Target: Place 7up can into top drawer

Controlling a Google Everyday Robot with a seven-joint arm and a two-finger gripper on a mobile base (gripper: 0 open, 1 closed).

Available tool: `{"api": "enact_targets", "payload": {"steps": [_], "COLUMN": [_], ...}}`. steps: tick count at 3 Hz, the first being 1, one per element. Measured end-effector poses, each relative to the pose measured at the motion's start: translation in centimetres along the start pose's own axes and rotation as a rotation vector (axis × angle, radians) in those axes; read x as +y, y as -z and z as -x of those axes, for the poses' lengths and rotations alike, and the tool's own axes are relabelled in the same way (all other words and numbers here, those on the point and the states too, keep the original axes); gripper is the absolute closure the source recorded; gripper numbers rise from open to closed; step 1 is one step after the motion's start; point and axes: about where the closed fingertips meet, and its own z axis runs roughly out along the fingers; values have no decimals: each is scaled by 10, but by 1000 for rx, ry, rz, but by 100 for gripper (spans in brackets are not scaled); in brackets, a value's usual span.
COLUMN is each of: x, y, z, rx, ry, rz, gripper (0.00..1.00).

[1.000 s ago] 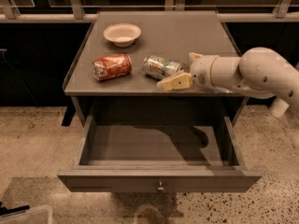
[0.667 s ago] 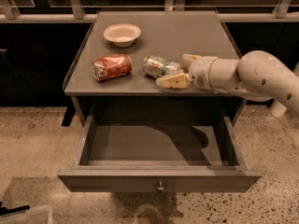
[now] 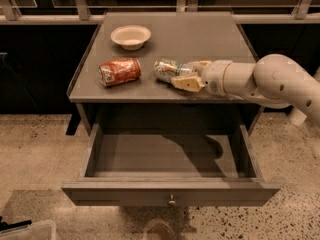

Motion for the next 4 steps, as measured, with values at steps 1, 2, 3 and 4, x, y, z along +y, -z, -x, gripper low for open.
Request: {"api": "enact_targets", "payload": {"steps": [1, 2, 3, 4], "x": [0, 6, 19, 39], "y": [0, -2, 6, 32], "z": [0, 2, 7, 20], "rx": [0, 13, 94, 187], "ry": [0, 1, 20, 38], "rz": [0, 22, 36, 7], "gripper": [89, 100, 100, 100]}}
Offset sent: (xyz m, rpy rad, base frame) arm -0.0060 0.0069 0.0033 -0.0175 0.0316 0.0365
